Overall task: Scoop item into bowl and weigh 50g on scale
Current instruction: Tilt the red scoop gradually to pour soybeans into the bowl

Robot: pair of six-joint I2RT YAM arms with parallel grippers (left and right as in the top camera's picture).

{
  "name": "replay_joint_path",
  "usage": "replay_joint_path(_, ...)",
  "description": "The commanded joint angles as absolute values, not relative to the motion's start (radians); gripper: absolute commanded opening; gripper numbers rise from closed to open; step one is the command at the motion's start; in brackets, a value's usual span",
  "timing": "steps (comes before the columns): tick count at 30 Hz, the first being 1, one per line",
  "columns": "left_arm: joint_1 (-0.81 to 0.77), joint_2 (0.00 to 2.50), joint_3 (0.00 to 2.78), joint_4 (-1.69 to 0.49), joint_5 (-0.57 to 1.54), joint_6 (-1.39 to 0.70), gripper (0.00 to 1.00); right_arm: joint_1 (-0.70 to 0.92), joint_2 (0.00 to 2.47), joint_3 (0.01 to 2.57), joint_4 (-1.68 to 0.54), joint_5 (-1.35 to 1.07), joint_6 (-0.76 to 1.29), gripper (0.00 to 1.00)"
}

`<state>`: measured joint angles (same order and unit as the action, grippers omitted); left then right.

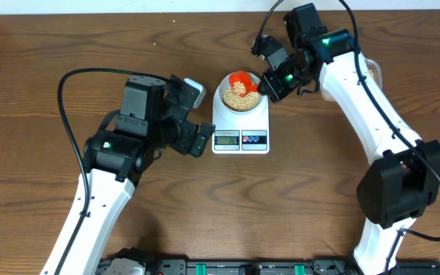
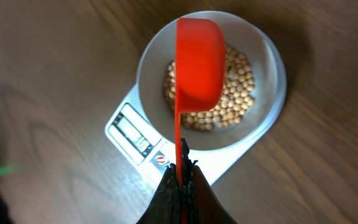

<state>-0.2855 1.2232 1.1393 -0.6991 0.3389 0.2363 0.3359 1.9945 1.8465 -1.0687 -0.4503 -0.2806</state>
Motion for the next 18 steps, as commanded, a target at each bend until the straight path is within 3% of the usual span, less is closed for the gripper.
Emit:
replay_joint_path(1, -0.287, 1.224, 1.136, -0.699, 0.351, 0.239, 0.94, 0.313, 1.965, 1.873, -1.077, -0.524, -0.274, 0.01)
replay_joint_path(18, -0.287, 1.224, 1.136, -0.699, 0.351, 0.239, 0.94, 0.312, 1.965, 1.873, -1.077, -0.49, -0.278, 0.01)
